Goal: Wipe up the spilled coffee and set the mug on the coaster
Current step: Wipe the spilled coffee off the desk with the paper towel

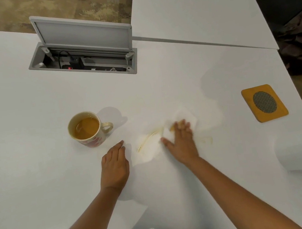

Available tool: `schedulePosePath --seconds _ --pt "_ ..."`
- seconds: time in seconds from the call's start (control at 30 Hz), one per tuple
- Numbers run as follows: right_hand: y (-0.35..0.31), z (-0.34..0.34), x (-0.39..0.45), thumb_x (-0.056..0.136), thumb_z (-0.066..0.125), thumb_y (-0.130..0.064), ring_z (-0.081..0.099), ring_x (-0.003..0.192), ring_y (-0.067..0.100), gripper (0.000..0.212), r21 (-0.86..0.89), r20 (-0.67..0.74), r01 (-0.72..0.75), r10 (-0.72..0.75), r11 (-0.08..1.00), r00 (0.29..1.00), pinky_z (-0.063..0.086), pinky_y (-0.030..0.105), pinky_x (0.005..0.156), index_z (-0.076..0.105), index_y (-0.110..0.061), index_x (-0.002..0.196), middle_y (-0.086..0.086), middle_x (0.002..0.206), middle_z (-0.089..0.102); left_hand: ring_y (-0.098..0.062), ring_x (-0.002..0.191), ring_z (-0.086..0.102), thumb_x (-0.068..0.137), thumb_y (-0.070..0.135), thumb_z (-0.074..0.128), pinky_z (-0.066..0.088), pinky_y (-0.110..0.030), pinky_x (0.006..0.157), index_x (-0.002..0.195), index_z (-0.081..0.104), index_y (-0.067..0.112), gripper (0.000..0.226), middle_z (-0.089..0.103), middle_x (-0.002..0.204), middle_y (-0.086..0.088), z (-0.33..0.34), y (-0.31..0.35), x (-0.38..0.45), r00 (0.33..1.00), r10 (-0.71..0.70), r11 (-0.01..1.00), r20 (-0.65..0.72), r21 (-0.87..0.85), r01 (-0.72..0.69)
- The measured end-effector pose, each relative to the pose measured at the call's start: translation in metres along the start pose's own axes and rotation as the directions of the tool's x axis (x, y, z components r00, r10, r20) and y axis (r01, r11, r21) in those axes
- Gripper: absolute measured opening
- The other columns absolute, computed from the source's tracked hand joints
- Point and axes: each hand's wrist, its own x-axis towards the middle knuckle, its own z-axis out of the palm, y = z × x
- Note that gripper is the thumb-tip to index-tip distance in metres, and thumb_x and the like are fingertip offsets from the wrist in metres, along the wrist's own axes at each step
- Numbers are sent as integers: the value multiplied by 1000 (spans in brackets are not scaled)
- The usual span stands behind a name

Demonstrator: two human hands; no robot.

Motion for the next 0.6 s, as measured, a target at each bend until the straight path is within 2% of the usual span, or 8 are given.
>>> schedulePosePath --seconds 0.1,0.2,0.33,0.4,0.43,0.47,0.53,0.6 --pt "-44 28 -18 95 30 -51 -15 144 31 68 -17 103 266 -263 964 959 -10 36 116 3 -18 148 15 156 -11 -32 118 52 84 18 26 39 -42 100 119 54 2 48 56 129 -13 0 -2 -1 1000 13 1000 -6 11 -13" --pt "-65 48 -35 99 27 -37 -16 144 29 55 -70 137 446 -434 893 891 -12 34 114 3 -28 148 11 157 -12 -31 118 53 82 20 25 40 -41 98 119 54 3 50 56 129 -13 0 -3 -1 1000 26 1000 3 12 -26" --pt "-47 38 -30 97 38 -26 6 145 29 53 -126 110 550 -539 826 835 6 36 118 18 -24 147 10 157 10 -31 119 52 81 16 27 39 -42 99 120 53 4 48 55 130 -12 2 -4 1 1000 21 1000 4 7 -21" --pt "-24 24 -18 86 61 -22 40 133 33 53 -185 -31 468 -481 864 876 36 41 107 44 -16 136 16 145 40 -30 122 49 81 12 31 36 -42 103 122 51 4 46 53 133 -11 4 -5 0 1000 10 1000 3 0 -10" --pt "-9 14 -12 83 66 -22 47 127 34 53 -224 -112 371 -402 901 909 43 41 101 49 -13 132 18 139 47 -29 124 47 82 12 31 33 -41 105 124 50 5 46 52 135 -10 5 -6 0 1000 1 1000 5 -4 -1" --pt "9 4 -6 87 61 -23 42 131 33 53 -223 -138 280 -314 934 939 39 39 105 44 -12 136 19 143 42 -28 125 45 83 13 31 30 -40 107 126 48 7 47 50 136 -9 5 -7 0 1000 -7 1000 9 -6 7" --pt "51 -13 3 99 36 -25 14 144 28 51 -192 -73 109 -125 975 990 15 34 116 18 -16 146 15 156 13 -27 127 43 84 14 29 27 -38 109 128 46 8 47 48 138 -7 6 -7 0 1000 -13 1000 14 -7 13" --pt "93 -22 -2 101 24 -23 2 146 25 51 -210 -76 -50 35 976 996 8 33 119 3 -17 148 12 158 0 -27 127 43 85 15 29 26 -37 108 128 47 8 47 48 138 -8 6 -7 0 1000 -13 1000 12 -10 13"
